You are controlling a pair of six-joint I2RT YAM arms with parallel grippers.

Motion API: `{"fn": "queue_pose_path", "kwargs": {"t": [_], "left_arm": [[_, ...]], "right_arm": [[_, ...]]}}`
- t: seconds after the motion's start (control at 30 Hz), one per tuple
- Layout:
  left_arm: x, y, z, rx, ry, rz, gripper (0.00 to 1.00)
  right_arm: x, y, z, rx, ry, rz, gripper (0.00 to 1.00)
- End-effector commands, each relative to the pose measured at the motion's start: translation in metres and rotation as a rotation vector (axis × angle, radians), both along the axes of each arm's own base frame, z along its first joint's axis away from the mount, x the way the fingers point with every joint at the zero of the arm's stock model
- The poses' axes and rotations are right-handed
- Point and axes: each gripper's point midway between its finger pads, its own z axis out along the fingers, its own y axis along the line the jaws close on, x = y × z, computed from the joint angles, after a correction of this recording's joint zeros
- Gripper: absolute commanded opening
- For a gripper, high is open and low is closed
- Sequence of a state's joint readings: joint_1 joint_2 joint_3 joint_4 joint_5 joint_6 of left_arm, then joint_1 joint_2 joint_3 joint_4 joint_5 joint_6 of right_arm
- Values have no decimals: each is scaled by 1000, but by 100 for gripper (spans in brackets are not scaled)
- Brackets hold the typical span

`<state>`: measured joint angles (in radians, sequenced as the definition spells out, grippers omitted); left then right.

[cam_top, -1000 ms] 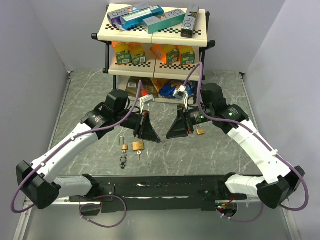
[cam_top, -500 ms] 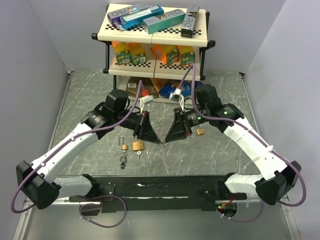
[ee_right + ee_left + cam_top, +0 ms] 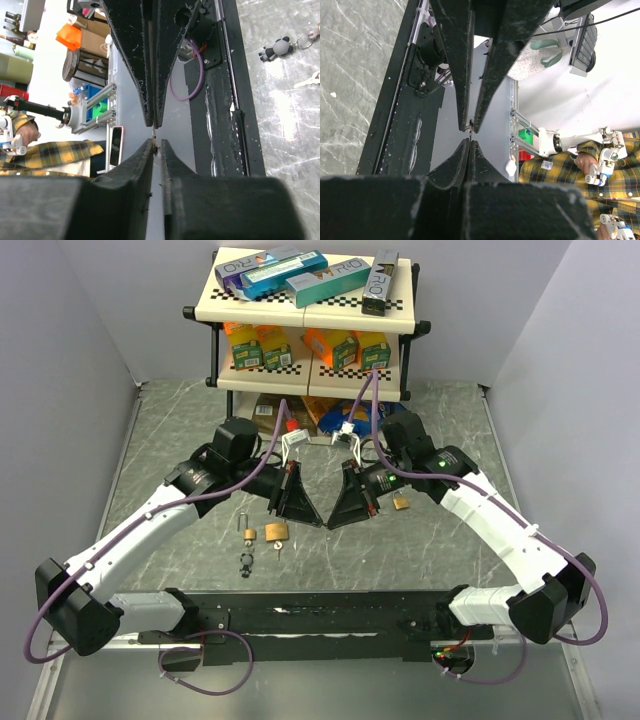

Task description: Unlock with the key

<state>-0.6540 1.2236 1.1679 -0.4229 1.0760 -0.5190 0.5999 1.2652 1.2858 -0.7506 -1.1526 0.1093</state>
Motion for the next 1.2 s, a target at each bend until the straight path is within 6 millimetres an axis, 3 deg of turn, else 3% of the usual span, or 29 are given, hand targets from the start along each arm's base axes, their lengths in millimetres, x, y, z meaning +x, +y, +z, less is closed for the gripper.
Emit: {"fn": "queue_pose_path", "kwargs": {"t": [0.0,0.13,0.17,0.27,0.3,0.37,0.4,0.43,0.53,0.63,0.67,0.73,0.77,0.8,0.83,0.87,0.9,0.93,0.97,1.0,1.03,1.07,1.17], "left_arm": [[3,-3,22,-65,-64,-3,1],[11,-7,25,-81,-80,34,1],[14,-8,25,-80,-83,51,22],[34,-11,25,-84,-113,158,72],[50,-12,24,-73,-126,251,80],[69,-12,32,-118,-175,357,88],[89,-11,35,-125,-162,478,89],[99,-11,43,-161,-170,537,89],[147,-3,46,-216,-83,826,88],[187,1,7,-114,106,1051,85],[201,-8,-10,-55,150,1079,84],[211,-18,-40,55,202,1116,83],[220,-38,-52,100,214,1104,82],[221,-45,-71,175,244,1103,82],[222,-63,-106,261,279,1075,81],[230,-78,-97,249,285,1065,81],[228,-84,-115,324,305,1058,81],[227,-97,-152,418,321,1048,81],[236,-109,-143,415,313,1055,81],[237,-117,-153,444,314,1046,80],[232,-124,-189,541,332,1025,80],[239,-139,-178,513,313,1017,79],[234,-165,-201,570,301,974,76]], "right_arm": [[-5,2,10,36,-24,47,13],[-6,2,11,38,-22,51,0],[-5,2,10,33,-24,42,0],[14,-2,2,-19,-44,-78,0],[19,-8,-3,-23,-42,-125,0],[48,-23,3,-4,-67,-302,0],[56,-30,-8,-13,-40,-359,0],[74,-39,0,23,-39,-455,0],[94,-55,2,35,-61,-648,0],[115,-70,10,45,-105,-829,0],[118,-77,14,39,-113,-884,0],[133,-93,22,16,-157,-1021,0],[133,-100,33,19,-184,-1053,0],[137,-107,38,9,-216,-1098,0],[136,-112,42,2,-250,-1110,0],[135,-116,52,5,-274,-1127,0],[136,-121,54,-6,-297,-1148,0],[136,-124,56,-11,-305,-1163,0],[133,-127,61,-4,-316,-1175,0],[132,-129,62,-4,-314,-1188,0],[131,-131,62,1,-316,-1195,0],[128,-132,62,8,-318,-1198,0],[122,-131,61,28,-303,-1196,0]]}}
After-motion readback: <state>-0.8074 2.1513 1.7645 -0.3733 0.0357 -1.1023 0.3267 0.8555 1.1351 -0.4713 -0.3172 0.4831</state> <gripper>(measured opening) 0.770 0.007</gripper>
